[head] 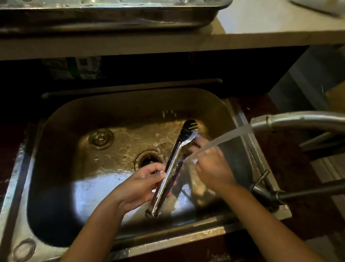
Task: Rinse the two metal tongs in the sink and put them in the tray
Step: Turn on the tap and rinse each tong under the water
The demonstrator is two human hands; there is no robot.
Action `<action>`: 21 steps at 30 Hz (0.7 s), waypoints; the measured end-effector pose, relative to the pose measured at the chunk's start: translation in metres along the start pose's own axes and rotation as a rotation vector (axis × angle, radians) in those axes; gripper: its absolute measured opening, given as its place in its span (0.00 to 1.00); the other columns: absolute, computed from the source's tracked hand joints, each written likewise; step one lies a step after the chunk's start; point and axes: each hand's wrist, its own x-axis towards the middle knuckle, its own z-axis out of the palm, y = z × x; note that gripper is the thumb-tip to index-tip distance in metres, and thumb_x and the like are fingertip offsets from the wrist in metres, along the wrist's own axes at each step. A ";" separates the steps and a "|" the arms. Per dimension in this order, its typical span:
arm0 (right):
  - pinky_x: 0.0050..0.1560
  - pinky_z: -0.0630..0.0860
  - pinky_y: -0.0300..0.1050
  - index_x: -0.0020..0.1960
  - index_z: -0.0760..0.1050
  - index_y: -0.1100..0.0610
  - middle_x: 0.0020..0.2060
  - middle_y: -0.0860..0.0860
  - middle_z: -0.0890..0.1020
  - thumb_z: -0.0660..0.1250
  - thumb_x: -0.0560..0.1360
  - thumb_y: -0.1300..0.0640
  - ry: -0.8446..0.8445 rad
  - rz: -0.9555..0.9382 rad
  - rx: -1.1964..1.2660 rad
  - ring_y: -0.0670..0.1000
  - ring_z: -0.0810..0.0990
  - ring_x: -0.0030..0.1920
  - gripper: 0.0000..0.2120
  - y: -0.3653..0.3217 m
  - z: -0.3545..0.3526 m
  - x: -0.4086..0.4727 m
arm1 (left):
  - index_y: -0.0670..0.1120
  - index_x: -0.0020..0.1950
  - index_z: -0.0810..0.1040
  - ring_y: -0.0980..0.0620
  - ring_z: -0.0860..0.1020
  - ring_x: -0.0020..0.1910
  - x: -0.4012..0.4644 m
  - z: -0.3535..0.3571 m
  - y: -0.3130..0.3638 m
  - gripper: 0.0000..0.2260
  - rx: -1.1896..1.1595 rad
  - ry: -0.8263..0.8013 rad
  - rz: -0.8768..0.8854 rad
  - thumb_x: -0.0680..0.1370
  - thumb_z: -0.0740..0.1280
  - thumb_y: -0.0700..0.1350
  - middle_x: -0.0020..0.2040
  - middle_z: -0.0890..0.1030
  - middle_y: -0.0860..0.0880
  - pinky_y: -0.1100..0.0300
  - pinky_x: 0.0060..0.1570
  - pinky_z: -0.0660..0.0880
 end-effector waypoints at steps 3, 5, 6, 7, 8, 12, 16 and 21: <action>0.71 0.61 0.46 0.63 0.70 0.48 0.68 0.51 0.68 0.58 0.75 0.61 -0.004 0.002 -0.048 0.46 0.63 0.68 0.18 -0.006 -0.002 -0.003 | 0.42 0.48 0.75 0.48 0.82 0.47 0.004 0.000 0.002 0.04 -0.004 -0.018 0.019 0.76 0.60 0.38 0.49 0.82 0.41 0.53 0.44 0.81; 0.65 0.68 0.41 0.62 0.70 0.47 0.65 0.50 0.72 0.61 0.71 0.63 -0.124 -0.188 0.055 0.45 0.69 0.63 0.21 -0.016 0.005 -0.030 | 0.43 0.46 0.75 0.49 0.81 0.42 0.005 -0.001 0.002 0.03 0.009 -0.005 0.021 0.75 0.62 0.38 0.46 0.81 0.42 0.55 0.41 0.81; 0.65 0.68 0.44 0.62 0.70 0.48 0.64 0.51 0.73 0.63 0.68 0.63 -0.180 -0.316 0.059 0.48 0.70 0.64 0.23 -0.019 0.008 -0.044 | 0.42 0.47 0.75 0.50 0.81 0.40 0.005 -0.001 0.002 0.03 0.022 -0.009 0.019 0.74 0.63 0.39 0.44 0.80 0.43 0.56 0.41 0.81; 0.66 0.67 0.46 0.62 0.70 0.49 0.63 0.51 0.74 0.64 0.67 0.63 -0.210 -0.405 0.024 0.51 0.70 0.64 0.24 -0.015 0.009 -0.049 | 0.42 0.48 0.75 0.50 0.80 0.39 0.004 -0.001 0.002 0.04 0.040 -0.017 0.012 0.74 0.63 0.39 0.43 0.79 0.43 0.56 0.41 0.80; 0.66 0.66 0.48 0.62 0.71 0.50 0.64 0.52 0.74 0.65 0.68 0.63 -0.191 -0.398 -0.002 0.54 0.69 0.65 0.24 -0.010 0.006 -0.044 | 0.41 0.49 0.75 0.50 0.80 0.40 0.003 -0.002 0.001 0.05 0.057 -0.023 -0.001 0.75 0.63 0.39 0.45 0.79 0.42 0.56 0.42 0.81; 0.70 0.59 0.49 0.66 0.69 0.54 0.67 0.52 0.70 0.58 0.76 0.62 -0.034 0.027 -0.129 0.54 0.63 0.69 0.19 0.004 -0.008 -0.006 | 0.41 0.51 0.74 0.46 0.81 0.47 0.002 -0.001 -0.002 0.05 0.073 -0.001 -0.014 0.77 0.60 0.37 0.48 0.82 0.40 0.54 0.45 0.80; 0.71 0.62 0.51 0.65 0.69 0.50 0.68 0.51 0.70 0.62 0.71 0.64 -0.210 -0.220 -0.039 0.51 0.63 0.70 0.23 -0.019 0.004 -0.037 | 0.41 0.50 0.74 0.52 0.82 0.39 0.010 0.003 0.003 0.05 0.088 0.052 0.026 0.78 0.59 0.37 0.40 0.84 0.45 0.58 0.38 0.80; 0.74 0.53 0.47 0.64 0.71 0.52 0.66 0.48 0.74 0.53 0.68 0.65 -0.267 -0.458 0.085 0.46 0.64 0.71 0.26 -0.031 0.017 -0.084 | 0.43 0.48 0.74 0.52 0.80 0.36 0.016 0.009 0.003 0.05 0.086 0.074 0.041 0.78 0.59 0.38 0.41 0.82 0.44 0.60 0.36 0.77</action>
